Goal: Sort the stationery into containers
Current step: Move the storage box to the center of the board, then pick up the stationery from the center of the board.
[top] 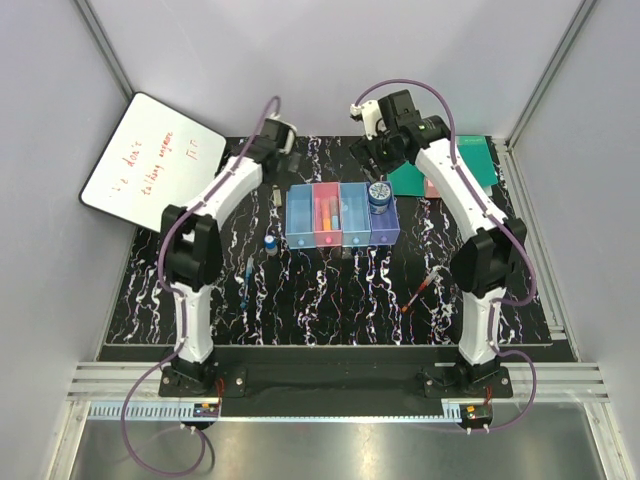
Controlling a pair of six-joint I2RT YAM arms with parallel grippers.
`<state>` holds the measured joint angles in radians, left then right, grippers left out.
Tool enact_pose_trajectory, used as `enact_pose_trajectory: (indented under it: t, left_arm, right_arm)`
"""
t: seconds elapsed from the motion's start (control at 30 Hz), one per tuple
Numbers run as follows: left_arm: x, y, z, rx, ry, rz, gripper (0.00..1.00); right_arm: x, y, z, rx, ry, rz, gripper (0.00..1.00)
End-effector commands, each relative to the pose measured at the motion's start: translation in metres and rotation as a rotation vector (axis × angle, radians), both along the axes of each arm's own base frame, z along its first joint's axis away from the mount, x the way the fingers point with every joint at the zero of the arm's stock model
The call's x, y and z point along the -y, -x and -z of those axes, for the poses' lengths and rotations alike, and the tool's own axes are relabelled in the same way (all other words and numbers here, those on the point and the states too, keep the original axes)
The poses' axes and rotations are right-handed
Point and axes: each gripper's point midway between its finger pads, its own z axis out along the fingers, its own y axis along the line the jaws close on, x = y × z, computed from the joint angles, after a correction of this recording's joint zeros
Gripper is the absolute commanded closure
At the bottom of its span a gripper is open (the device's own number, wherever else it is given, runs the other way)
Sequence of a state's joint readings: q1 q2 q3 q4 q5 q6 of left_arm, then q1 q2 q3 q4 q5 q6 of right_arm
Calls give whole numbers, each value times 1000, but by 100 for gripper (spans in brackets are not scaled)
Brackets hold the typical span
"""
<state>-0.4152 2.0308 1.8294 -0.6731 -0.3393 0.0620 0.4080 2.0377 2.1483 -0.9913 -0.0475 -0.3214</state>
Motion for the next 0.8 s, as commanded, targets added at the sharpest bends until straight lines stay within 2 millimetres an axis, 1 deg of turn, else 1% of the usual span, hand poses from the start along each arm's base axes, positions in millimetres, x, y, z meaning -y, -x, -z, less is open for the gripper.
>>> enact_pose_trajectory:
  t: [0.0, 0.07, 0.1, 0.13, 0.17, 0.2, 0.23, 0.27, 0.3, 0.33, 0.37, 0.4, 0.47, 0.5, 0.53, 0.6, 0.63, 0.67, 0.7, 0.77]
  left_arm:
    - [-20, -27, 15, -37, 163, -133, 12]
    - [-13, -38, 18, -40, 203, -124, 12]
    - [-11, -42, 26, -52, 213, -120, 13]
    - [-6, -50, 20, -35, 239, -114, 13]
    - [-3, -53, 21, -38, 258, -106, 13]
    - [-1, -57, 32, -56, 265, -108, 13]
    - [2, -63, 28, -47, 301, -111, 14]
    - [5, -66, 31, -56, 321, -108, 14]
    - [7, -68, 42, -76, 339, -109, 14]
    - [11, -72, 41, -82, 389, -109, 14]
    - [11, -73, 45, -88, 401, -115, 15]
    - [13, -74, 54, -110, 420, -114, 15]
    - [9, -77, 59, -121, 442, -137, 15]
    - [8, -77, 65, -133, 454, -151, 16]
    - [2, -79, 68, -137, 461, -168, 16]
    - [-4, -80, 74, -141, 473, -195, 16]
    - [-8, -82, 74, -135, 480, -205, 17]
    - [-10, -86, 70, -117, 497, -204, 17]
    - [-10, -84, 74, -129, 516, -206, 17]
    - [-10, -86, 74, -127, 542, -207, 19]
  right_arm:
    - [9, 11, -46, 96, 7, 3, 16]
    - [11, 16, -46, 92, 10, 1, 16]
    - [14, 16, -45, 93, 23, 8, 16]
    - [18, 17, -44, 93, 40, 20, 16]
    - [20, 18, -46, 98, 48, 21, 17]
    - [21, 18, -46, 100, 51, 22, 17]
    - [22, 19, -46, 102, 57, 25, 17]
    - [23, 19, -47, 103, 60, 26, 17]
    - [24, 20, -47, 104, 61, 27, 17]
    - [25, 20, -46, 104, 65, 30, 17]
    - [26, 20, -46, 104, 69, 29, 17]
    - [26, 21, -46, 104, 73, 29, 17]
    - [28, 22, -44, 102, 86, 32, 17]
    - [30, 22, -41, 95, 92, 35, 17]
    - [30, 23, -40, 93, 92, 35, 17]
    - [31, 24, -36, 83, 100, 36, 18]
    - [31, 23, -35, 84, 101, 37, 18]
    - [32, 23, -34, 81, 106, 40, 18]
    - [32, 22, -32, 78, 109, 43, 18]
    - [32, 20, -33, 82, 108, 44, 18]
